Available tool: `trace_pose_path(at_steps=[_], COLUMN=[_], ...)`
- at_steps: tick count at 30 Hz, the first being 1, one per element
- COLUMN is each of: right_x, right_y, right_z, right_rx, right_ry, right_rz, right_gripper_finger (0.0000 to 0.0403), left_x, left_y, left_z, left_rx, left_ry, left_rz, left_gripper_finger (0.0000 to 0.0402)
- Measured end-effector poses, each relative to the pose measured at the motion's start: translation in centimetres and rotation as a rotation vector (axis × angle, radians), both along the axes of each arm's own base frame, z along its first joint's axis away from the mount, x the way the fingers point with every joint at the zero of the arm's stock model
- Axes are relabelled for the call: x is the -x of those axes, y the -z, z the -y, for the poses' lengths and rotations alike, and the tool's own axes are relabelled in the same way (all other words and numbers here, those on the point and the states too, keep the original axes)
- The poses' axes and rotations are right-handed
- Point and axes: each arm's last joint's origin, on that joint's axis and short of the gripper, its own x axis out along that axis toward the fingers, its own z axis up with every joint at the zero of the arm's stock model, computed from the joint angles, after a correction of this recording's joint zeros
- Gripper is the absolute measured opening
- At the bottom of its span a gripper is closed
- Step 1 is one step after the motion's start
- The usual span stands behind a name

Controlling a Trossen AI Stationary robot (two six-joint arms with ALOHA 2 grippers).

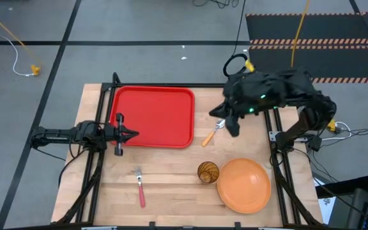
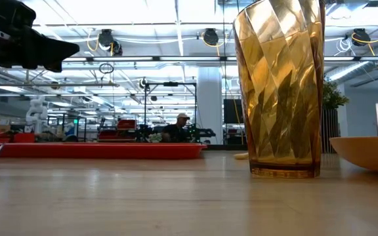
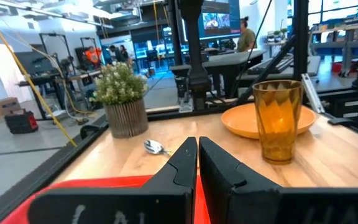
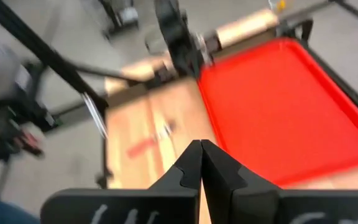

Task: Pick and place plate/cup/fork/spoon on tray
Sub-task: Put the orange cup on the red tray

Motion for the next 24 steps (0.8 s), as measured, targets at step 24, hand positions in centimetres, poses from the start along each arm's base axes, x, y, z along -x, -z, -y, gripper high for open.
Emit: trace_pose_path(at_steps=[24], right_x=[-4.6], right_y=[12.3], right_z=[-1.5], right_rx=[-0.074], right_ry=[0.096], right_rz=[-0.394], right_gripper_finger=[0.0], left_x=[0.8], left_y=[-3.8], left_z=[-0.4], left_rx=[0.387], left_ry=[-0.063], left_rz=[0.265], left_gripper_finger=[0.0021])
